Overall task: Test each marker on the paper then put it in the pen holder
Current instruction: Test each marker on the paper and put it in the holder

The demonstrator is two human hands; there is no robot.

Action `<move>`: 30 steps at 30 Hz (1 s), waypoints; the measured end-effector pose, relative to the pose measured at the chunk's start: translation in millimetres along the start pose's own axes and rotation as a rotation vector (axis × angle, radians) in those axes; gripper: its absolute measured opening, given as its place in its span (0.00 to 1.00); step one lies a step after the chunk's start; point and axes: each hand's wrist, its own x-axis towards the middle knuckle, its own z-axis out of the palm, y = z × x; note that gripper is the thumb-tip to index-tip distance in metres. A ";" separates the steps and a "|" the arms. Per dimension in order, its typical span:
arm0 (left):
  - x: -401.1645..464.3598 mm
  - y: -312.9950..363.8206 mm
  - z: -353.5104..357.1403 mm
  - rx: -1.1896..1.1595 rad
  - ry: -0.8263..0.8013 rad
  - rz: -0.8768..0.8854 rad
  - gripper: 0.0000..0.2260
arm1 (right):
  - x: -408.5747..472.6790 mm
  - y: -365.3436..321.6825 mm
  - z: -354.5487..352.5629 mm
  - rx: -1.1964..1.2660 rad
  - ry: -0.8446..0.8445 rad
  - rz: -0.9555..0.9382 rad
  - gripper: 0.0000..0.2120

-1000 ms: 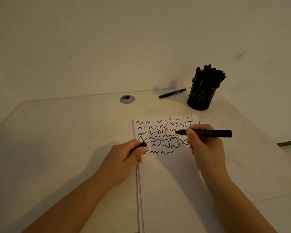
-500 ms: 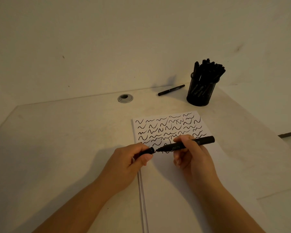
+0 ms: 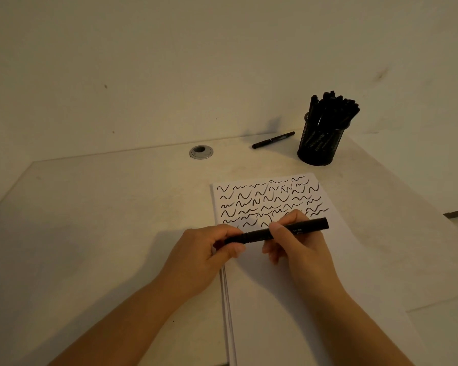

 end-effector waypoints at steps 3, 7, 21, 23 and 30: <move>-0.4 -0.7 -0.2 -0.011 0.031 -0.014 0.09 | -1.4 -0.3 -1.5 -0.015 0.001 -0.017 0.09; -1.2 2.3 0.4 -0.010 0.028 0.034 0.05 | -2.2 0.4 -1.2 -0.010 -0.006 -0.019 0.10; -3.9 9.0 -2.3 0.096 0.037 0.179 0.13 | -0.8 3.9 -1.9 0.112 -0.161 0.028 0.09; -3.8 8.7 -3.1 0.107 0.032 0.190 0.14 | -1.4 3.9 -2.0 0.125 -0.182 0.030 0.09; -6.3 9.1 -0.8 0.025 -0.001 0.177 0.11 | -1.7 3.7 -3.8 0.140 -0.213 0.043 0.10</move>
